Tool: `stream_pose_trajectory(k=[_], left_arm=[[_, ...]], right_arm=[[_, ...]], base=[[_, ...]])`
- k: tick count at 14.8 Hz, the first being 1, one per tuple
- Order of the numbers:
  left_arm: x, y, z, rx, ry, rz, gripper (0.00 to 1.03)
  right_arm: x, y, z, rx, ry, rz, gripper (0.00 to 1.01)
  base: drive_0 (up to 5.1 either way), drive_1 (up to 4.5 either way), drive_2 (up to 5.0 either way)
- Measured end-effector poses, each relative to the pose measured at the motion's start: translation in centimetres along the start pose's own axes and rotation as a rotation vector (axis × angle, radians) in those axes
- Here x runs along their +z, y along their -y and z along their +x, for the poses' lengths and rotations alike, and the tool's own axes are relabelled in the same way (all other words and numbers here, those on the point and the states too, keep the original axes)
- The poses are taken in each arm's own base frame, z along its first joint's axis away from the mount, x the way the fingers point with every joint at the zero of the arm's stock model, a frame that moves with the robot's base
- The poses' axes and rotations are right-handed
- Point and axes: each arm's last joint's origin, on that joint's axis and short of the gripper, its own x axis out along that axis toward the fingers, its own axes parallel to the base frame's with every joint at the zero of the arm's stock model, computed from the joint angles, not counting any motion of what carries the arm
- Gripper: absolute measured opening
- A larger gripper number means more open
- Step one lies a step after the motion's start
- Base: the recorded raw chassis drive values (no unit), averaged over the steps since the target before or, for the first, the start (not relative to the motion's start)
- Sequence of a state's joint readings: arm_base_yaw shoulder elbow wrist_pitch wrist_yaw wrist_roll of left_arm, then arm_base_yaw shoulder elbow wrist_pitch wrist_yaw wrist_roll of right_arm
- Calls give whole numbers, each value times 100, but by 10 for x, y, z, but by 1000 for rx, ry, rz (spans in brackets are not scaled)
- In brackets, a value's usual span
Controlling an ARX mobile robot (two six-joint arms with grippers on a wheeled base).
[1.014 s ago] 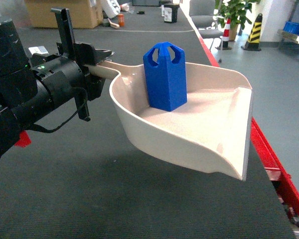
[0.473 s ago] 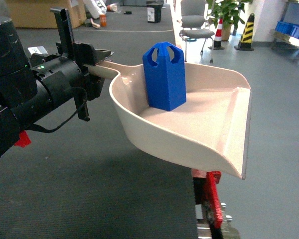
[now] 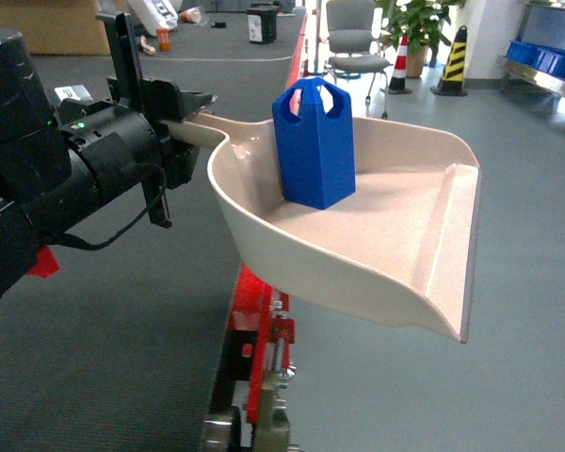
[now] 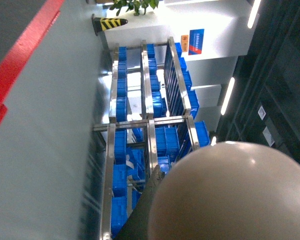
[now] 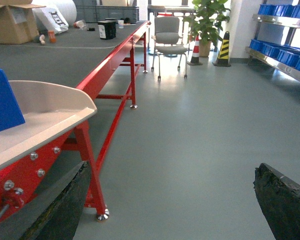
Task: Place part in tray to right shelf
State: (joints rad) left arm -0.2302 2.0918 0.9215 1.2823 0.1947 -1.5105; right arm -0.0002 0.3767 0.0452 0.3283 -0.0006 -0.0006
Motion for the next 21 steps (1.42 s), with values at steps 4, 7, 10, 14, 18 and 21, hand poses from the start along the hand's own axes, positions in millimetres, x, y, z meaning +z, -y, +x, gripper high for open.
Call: stream_pose_trajectory(k=[4,7,10,14,18,21], left_arm=[[1,0,0,-3,6,0,12],[0,0,0,4,-1,0,12],[0,0,0,3,-1,-1,12],[0,-1,0,6,0,-1,12],[0,0,0,2,3,0,12],[0,0,0,3,4,-1,12]], right_arm=[[0,0,0,0,1,0,98],[0,0,0,0,-2,0,98],[0,0,0,0,0,0,98],[-1,0,0,0,-3,0,98],[-1,0,0,0,-2,0,98],[-1,0,0,0,-4,0,98]], base=[[505,-240,-240],[511,-234,-234],[508,-237,-237],[502,-243,-243],[502,-244,-244],[508,-238,-238]])
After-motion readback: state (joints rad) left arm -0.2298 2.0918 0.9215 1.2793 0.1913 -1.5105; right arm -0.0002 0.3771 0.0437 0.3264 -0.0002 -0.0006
